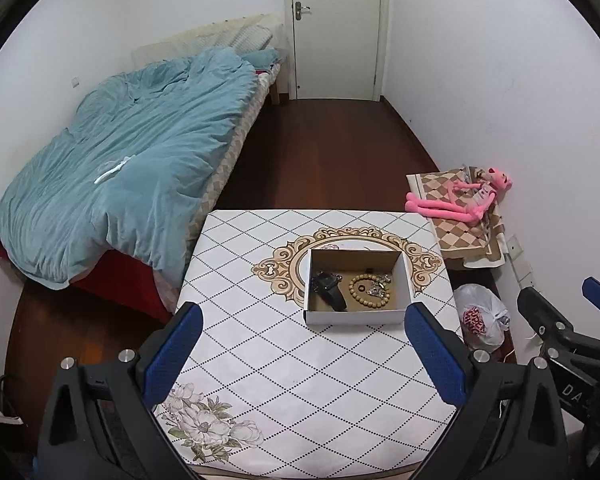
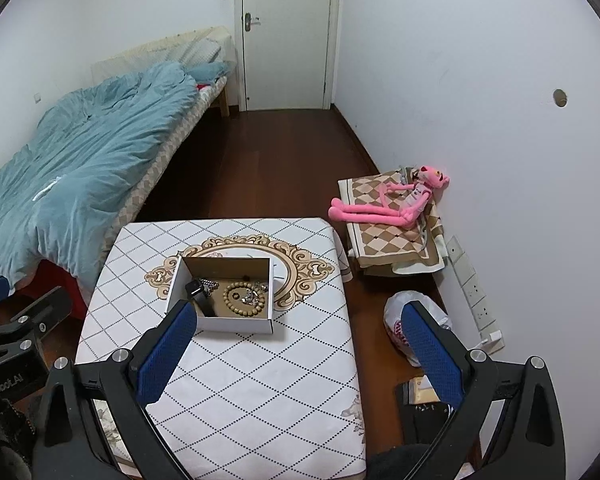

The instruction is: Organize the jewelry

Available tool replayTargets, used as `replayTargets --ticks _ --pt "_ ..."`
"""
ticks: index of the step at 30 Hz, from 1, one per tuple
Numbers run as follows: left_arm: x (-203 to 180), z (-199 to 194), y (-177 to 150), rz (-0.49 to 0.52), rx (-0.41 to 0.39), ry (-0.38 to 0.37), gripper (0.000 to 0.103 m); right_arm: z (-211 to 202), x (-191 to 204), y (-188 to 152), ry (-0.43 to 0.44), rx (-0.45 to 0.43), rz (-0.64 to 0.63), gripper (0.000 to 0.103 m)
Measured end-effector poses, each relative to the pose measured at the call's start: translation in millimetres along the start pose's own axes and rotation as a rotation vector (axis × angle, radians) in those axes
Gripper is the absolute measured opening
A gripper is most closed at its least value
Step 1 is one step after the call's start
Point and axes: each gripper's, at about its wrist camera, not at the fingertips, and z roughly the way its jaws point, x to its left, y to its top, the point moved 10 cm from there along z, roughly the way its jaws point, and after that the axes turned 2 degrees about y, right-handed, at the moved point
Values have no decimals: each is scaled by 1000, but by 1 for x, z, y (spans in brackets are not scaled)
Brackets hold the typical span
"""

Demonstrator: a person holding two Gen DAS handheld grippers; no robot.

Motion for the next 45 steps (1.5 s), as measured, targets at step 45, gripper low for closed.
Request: replayTargets --ticks 45 --pt "1 44 -12 -6 89 5 103 46 7 -9 0 102 -39 103"
